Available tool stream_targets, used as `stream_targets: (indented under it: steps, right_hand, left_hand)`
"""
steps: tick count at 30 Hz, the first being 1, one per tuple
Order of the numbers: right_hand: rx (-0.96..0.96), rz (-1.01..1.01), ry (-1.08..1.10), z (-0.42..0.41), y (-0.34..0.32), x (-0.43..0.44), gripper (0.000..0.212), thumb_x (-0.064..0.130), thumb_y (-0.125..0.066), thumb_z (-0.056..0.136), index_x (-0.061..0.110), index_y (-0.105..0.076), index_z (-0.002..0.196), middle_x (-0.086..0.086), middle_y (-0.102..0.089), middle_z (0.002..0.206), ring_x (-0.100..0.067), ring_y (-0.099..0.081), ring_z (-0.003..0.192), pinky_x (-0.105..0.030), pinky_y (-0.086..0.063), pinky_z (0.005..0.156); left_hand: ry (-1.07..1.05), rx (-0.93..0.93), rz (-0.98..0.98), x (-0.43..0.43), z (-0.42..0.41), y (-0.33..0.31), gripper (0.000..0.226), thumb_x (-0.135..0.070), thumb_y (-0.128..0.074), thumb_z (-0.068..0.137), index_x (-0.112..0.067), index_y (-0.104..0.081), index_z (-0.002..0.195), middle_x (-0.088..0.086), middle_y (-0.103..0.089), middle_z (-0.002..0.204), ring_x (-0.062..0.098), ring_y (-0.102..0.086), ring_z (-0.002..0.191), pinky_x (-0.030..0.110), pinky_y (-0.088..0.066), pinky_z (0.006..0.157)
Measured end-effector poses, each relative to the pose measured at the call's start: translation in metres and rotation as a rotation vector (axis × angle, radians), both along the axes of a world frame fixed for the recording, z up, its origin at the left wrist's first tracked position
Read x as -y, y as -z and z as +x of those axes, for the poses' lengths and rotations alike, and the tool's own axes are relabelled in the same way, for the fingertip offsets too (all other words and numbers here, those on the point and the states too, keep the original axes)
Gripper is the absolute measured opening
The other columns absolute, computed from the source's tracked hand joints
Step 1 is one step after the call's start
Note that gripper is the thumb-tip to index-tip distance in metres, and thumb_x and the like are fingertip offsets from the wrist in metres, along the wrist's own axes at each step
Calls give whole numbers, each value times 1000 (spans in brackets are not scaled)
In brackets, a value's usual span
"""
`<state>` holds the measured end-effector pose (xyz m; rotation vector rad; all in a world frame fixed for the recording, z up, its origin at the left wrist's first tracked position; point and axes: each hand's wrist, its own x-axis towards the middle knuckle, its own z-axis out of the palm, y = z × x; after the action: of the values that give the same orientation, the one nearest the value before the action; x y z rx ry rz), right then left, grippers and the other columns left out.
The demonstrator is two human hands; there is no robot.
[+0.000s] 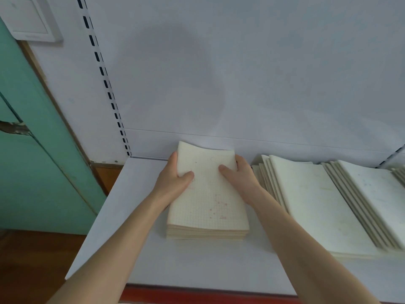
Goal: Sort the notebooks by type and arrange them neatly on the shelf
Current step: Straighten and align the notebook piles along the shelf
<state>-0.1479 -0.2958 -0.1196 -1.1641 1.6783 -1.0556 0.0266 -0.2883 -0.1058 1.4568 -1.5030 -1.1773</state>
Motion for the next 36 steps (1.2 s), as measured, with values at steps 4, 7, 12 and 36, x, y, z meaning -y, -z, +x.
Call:
stream_targets:
  steps: [4,7,12,36]
  right_hand:
    - [92,19,6,1,-1,-1,48,21,-59,88,15,-40,133,-5,-56,120,-23,-58,106,-41,-51,90]
    - [176,22,3,2,-2,-2,42,18,-59,89,16,-41,128,-5,-56,115,-24,-59,104,-40,-52,86]
    - [205,4,1,3,-2,-4,41,17,-59,89,18,-42,126,-4,-57,115,-21,-60,102,-38,-52,83]
    - [191,61,0,5,-13,-37,36,19,-55,92,11,-43,125,-3,-59,107,-21,-60,96,-40,-51,87]
  left_hand:
    - [31,-67,78,0,-1,-3,36,-8,-53,86,-25,-39,115,-6,-60,97,12,-61,87,34,-50,81]
    - [50,-102,106,1,-1,-4,38,-7,-53,86,-27,-38,115,-5,-60,99,11,-61,86,29,-50,75]
    - [55,-109,87,1,0,-5,40,-4,-53,86,-28,-38,114,-9,-59,97,6,-60,84,25,-50,69]
    - [35,-127,188,-26,13,-7,63,-30,-56,91,-23,-22,143,1,-56,122,16,-59,103,39,-45,97]
